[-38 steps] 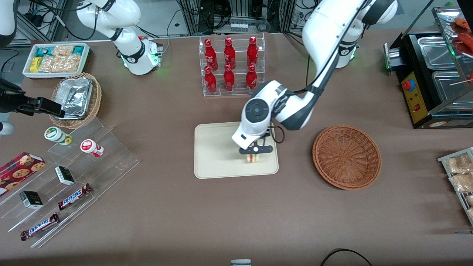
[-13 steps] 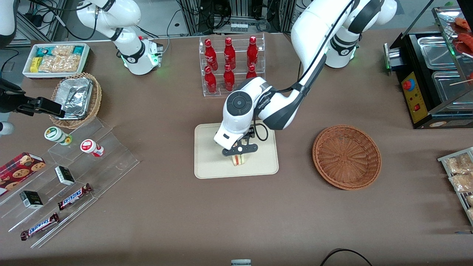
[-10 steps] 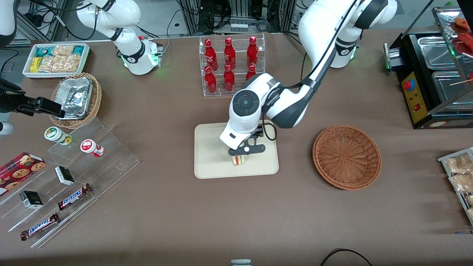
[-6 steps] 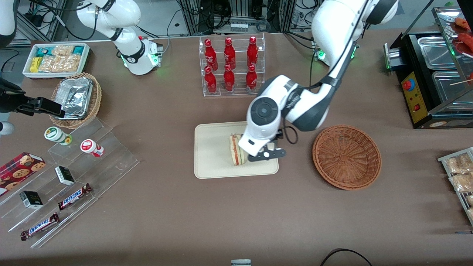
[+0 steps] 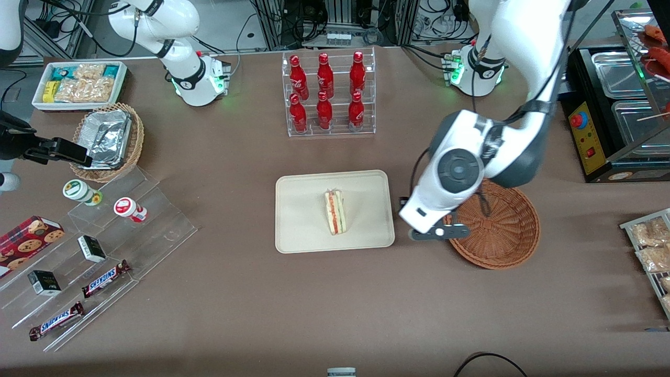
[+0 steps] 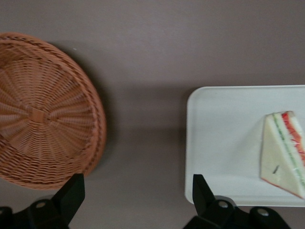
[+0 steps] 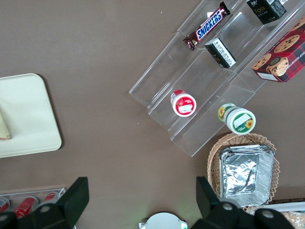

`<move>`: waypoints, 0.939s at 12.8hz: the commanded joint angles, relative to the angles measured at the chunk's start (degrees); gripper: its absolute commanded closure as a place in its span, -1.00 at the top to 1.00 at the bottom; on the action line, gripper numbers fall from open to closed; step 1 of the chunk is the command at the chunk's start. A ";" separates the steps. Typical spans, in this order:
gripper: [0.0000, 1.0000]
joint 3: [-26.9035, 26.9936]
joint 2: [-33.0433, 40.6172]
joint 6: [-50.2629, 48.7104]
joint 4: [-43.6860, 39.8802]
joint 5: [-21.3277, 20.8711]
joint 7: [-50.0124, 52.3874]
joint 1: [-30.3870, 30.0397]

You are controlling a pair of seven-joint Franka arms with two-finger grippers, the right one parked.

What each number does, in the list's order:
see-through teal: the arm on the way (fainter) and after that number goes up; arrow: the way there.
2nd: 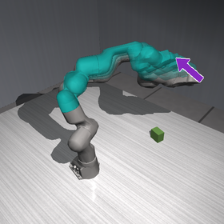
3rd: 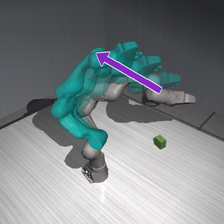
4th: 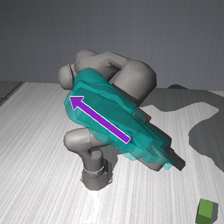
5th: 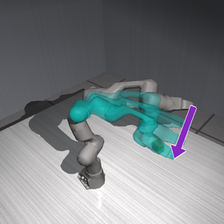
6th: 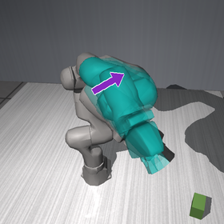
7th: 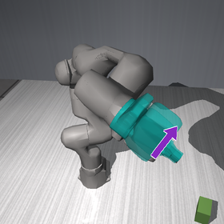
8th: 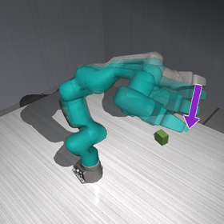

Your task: Place sandwich from basket to tray

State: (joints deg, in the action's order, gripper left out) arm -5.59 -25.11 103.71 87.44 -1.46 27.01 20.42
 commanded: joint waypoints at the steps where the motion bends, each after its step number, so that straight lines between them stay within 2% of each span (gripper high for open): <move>1: 1.00 -0.65 5.93 0.26 6.67 -0.74 -5.37 -3.79; 5: 1.00 -0.65 12.35 -0.26 10.90 -0.74 -10.40 -9.16; 10: 1.00 -1.17 20.00 -5.97 12.75 0.05 -14.96 -13.64; 12: 1.00 -4.59 21.59 -8.78 12.49 0.05 -18.20 -18.72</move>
State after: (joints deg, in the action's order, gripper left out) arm -7.04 -6.46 96.65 98.09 -1.48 11.75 6.20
